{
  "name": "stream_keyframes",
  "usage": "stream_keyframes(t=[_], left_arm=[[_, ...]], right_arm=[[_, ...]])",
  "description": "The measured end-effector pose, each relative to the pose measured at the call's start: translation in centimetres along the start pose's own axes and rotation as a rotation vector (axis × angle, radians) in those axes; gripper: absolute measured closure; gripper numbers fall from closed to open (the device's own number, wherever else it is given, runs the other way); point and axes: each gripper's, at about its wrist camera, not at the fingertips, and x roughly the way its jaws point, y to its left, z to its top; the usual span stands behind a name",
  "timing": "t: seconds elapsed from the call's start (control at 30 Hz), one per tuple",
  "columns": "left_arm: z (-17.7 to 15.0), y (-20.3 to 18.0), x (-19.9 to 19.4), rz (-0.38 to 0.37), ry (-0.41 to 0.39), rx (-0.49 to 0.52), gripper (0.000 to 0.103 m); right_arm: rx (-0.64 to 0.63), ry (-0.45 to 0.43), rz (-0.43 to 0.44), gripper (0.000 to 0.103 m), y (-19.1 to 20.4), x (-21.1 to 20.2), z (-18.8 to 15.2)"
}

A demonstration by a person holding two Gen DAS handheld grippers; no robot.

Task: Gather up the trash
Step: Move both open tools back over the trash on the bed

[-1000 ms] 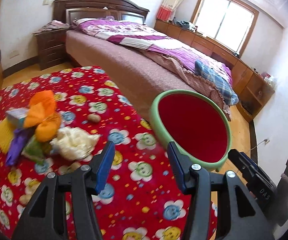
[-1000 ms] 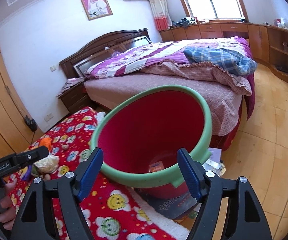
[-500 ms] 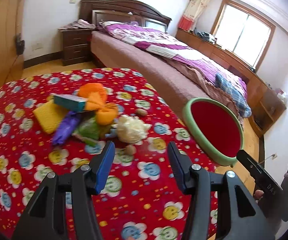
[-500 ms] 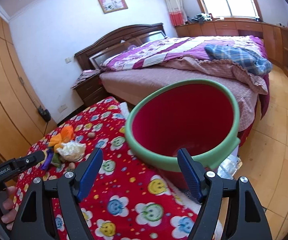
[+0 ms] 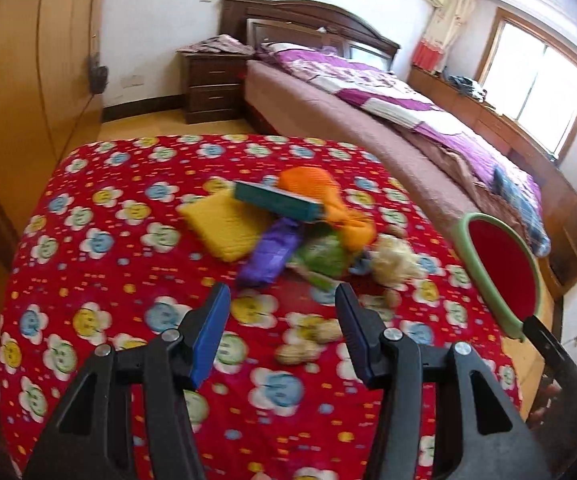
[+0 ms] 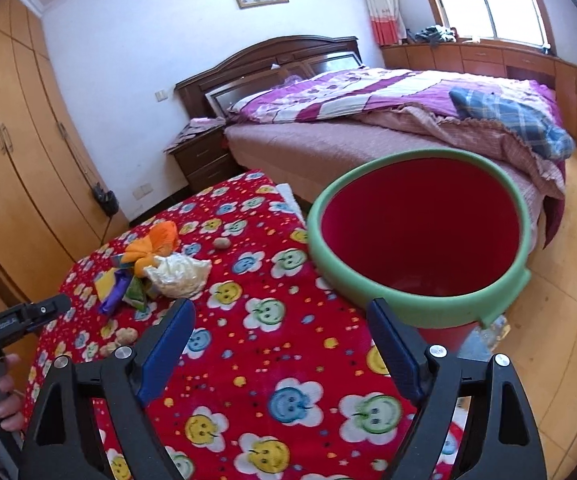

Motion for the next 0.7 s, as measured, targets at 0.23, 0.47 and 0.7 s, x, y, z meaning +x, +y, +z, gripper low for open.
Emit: stream_keyframes(t=[0.23,0.47,0.7], left_arm=[[1.4,2.8,2.3,0.056,0.02,-0.014,0.048],[3.7,4.0,6.2,0.065,0.069,-0.048,0.048],[5.6,3.4,9.4,0.067,0.088,-0.047,0.048]], right_arm=[[-0.038,0.053,0.003,0.015,0.9,1.7,-0.4],[-0.04,0.083,0.001,0.015,1.0,3.1,-0.5],[-0.018,0.102,-0.011,0.015,0.3,4.3,-0.2]])
